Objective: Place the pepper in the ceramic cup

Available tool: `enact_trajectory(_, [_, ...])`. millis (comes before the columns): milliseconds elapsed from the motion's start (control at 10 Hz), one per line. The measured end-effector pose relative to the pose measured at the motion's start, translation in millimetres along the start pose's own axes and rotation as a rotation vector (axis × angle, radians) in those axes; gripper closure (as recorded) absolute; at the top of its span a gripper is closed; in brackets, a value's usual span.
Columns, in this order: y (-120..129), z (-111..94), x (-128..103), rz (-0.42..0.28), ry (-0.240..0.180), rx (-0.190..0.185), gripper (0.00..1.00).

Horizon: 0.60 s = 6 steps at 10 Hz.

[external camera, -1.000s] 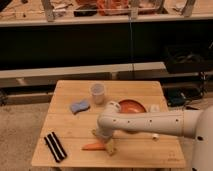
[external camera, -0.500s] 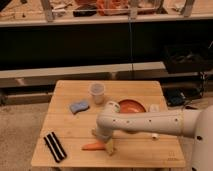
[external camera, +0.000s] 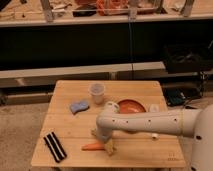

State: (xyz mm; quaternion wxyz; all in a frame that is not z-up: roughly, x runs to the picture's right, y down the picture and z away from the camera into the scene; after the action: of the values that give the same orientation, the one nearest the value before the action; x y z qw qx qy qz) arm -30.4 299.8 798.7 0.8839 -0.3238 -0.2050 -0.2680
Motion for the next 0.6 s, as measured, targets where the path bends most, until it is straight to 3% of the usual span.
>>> enact_trajectory(200, [-1.2, 1.4, -2.0, -0.01, 0.003, 0.001, 0.2])
enact_trajectory(400, [-0.1, 0.0, -3.2, -0.005, -0.002, -0.002, 0.27])
enact_trajectory(600, [-0.8, -1.0, -3.0, -0.006, 0.0, -0.001, 0.24])
